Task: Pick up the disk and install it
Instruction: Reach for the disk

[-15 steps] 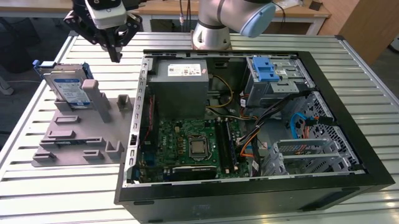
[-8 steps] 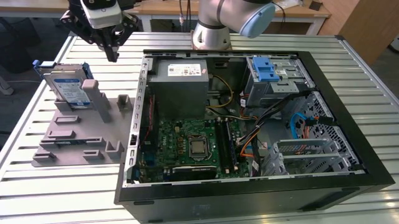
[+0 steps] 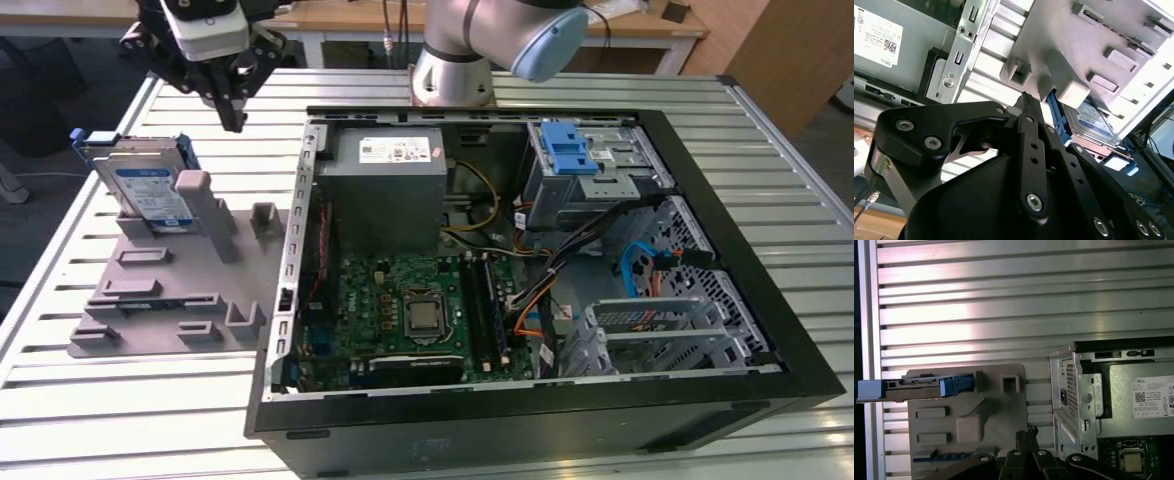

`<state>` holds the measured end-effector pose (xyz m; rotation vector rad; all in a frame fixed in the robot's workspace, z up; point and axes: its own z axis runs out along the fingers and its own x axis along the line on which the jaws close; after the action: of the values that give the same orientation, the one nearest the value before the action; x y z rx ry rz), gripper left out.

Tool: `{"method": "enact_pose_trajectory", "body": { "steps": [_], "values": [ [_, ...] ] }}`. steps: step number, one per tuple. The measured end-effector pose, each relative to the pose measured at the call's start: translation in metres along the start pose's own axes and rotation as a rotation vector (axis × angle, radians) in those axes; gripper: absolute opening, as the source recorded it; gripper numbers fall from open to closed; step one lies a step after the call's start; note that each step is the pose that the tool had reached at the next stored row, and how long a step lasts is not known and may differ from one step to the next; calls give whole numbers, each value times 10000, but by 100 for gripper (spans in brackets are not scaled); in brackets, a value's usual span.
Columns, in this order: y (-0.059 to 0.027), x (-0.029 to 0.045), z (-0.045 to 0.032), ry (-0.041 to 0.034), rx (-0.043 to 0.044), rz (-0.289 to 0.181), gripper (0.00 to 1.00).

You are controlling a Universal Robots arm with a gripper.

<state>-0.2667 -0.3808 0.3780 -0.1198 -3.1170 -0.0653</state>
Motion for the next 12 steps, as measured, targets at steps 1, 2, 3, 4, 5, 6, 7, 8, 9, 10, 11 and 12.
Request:
{"method": "enact_pose_trajectory", "body": {
  "steps": [1,2,3,4,5,6,7,8,9,10,11,12],
  "values": [
    [2,10,2,2,0,1,11],
    [4,21,5,4,0,1,11],
    [7,32,8,5,0,1,11],
    [10,42,10,6,0,1,11],
    [13,53,13,7,1,2,11],
    [17,65,16,8,1,1,11],
    [20,77,19,8,1,1,11],
    [25,90,22,9,1,2,11],
    [29,102,25,9,1,1,11],
    [33,113,28,9,0,1,11],
    [36,124,31,10,1,0,11],
    [39,135,34,11,1,0,11]
  ]
}}
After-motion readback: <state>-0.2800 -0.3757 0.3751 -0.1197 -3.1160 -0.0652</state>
